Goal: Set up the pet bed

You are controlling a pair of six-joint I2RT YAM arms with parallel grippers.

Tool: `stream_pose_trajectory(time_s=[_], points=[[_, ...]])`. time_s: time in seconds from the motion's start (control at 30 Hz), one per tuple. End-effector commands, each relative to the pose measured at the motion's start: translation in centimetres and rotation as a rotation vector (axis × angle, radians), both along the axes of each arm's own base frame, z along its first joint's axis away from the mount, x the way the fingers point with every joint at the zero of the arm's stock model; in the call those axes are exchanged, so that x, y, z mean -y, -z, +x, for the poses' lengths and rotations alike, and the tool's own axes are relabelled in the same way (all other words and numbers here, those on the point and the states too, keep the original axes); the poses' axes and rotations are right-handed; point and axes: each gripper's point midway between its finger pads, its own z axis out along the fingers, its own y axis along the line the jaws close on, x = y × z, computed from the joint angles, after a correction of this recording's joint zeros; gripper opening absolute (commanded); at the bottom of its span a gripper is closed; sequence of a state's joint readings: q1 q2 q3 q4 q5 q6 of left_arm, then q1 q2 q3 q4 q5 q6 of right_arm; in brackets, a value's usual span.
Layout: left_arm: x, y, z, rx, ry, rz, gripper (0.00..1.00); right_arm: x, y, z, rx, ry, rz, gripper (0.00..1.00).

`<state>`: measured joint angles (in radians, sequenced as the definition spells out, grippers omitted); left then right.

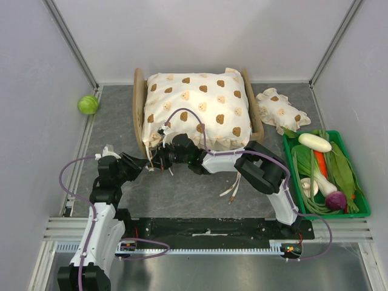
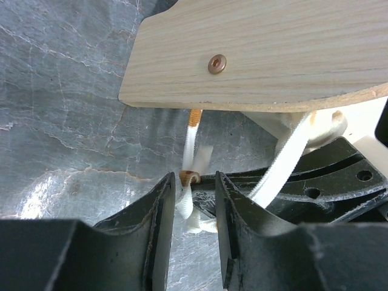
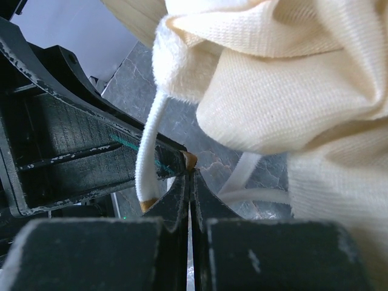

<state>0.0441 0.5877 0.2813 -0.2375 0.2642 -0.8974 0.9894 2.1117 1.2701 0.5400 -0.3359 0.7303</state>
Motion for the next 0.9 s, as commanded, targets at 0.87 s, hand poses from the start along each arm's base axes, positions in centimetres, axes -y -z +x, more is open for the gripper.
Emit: stream_pose_trajectory(time_s=[0.87], points=[[0.6,0.0,0.2,0.007,0.027,-0.029,0.02,0.2,-4.2,0.8,0.056,0.016,0.090,0.06]])
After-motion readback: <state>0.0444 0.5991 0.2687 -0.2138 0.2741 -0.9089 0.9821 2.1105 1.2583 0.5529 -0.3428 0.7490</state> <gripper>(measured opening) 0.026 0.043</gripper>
